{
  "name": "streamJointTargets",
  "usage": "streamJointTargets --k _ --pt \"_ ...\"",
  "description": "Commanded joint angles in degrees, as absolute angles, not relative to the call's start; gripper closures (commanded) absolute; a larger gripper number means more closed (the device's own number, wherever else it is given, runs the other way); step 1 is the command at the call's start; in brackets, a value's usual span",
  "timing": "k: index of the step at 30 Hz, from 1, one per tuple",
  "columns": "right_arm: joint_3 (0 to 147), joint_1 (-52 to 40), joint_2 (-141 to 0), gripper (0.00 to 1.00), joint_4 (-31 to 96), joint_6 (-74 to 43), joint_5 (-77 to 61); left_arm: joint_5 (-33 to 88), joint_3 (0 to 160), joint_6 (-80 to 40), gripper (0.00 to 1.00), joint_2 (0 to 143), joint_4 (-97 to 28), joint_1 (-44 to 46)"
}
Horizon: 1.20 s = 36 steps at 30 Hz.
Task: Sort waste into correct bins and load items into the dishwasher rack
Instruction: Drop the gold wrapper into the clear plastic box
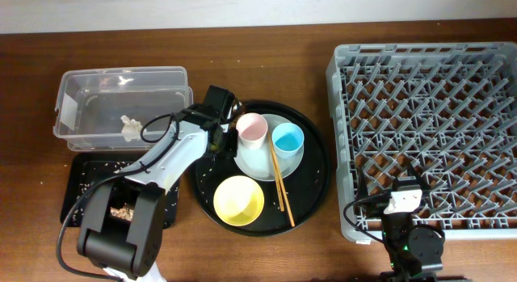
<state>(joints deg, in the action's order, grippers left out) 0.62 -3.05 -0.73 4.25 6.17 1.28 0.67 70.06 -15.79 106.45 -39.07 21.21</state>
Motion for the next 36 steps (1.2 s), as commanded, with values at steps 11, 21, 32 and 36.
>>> streamJointTargets --k 11,21,32,36 --pt "0.3 -3.4 -0.4 0.02 4.5 5.9 2.0 -10.5 70.2 -15.6 1.0 89.0 -40.5 20.1" --pt "0.3 -3.4 -0.4 0.01 4.5 5.9 2.0 -13.6 70.2 -17.5 1.0 85.6 -39.5 6.8" --pt "0.3 -3.4 -0.4 0.02 4.6 5.9 2.0 -9.9 70.2 -20.0 0.99 92.7 -36.2 -0.9" --pt "0.3 -3.4 -0.4 0.02 4.5 5.9 2.0 -9.9 70.2 -22.2 0.95 94.8 -33.4 -0.9"
